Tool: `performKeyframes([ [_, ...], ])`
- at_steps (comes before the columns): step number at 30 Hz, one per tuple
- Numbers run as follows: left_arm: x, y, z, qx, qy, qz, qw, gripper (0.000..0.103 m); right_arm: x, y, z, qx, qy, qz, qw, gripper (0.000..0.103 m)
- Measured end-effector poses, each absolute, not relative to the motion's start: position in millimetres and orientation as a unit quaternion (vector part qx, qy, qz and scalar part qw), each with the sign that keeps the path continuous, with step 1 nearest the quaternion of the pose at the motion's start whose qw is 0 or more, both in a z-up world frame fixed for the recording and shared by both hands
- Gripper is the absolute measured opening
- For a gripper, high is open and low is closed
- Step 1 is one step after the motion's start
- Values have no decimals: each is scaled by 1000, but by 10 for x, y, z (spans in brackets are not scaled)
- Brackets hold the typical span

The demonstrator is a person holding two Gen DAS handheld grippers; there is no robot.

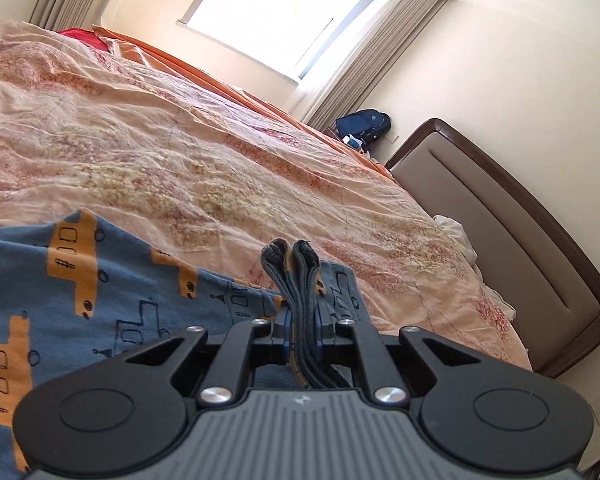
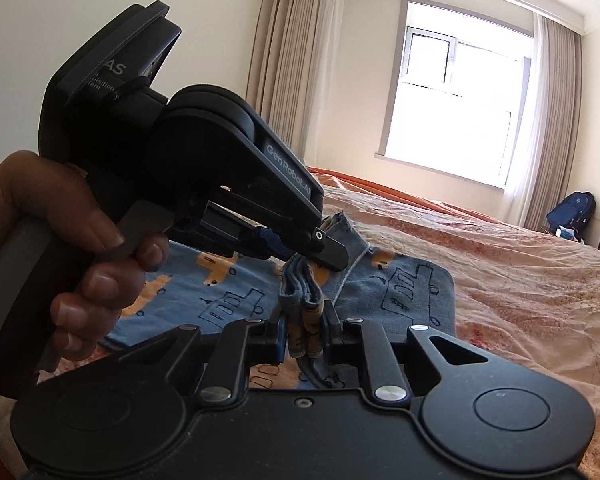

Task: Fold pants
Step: 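Grasp the pant leg edge with the right gripper while the left gripper pinches the same edge, then fold the held leg edge over the pants and open both grippers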

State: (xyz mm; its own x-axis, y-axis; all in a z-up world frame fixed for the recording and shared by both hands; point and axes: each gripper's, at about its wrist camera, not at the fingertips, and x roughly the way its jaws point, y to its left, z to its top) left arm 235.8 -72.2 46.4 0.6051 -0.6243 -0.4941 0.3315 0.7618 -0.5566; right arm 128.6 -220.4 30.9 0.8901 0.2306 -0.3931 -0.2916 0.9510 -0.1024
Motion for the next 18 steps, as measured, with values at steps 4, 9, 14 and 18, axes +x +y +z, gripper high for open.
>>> performKeyframes([
  [4, 2334, -442, 507, -208, 351, -258, 876, 11, 1287, -1973, 380, -83, 186, 164, 965, 17],
  [9, 2296, -150, 458, -199, 358, -236, 882, 11, 1351, -1764, 354, -84, 193, 196, 958, 17],
  [14, 2312, 76, 266, -195, 371, -211, 883, 11, 1428, -1542, 258, -81, 216, 223, 947, 17],
  [18, 2352, 151, 84, -199, 385, -201, 879, 11, 1534, -1411, 120, -86, 237, 230, 940, 17],
])
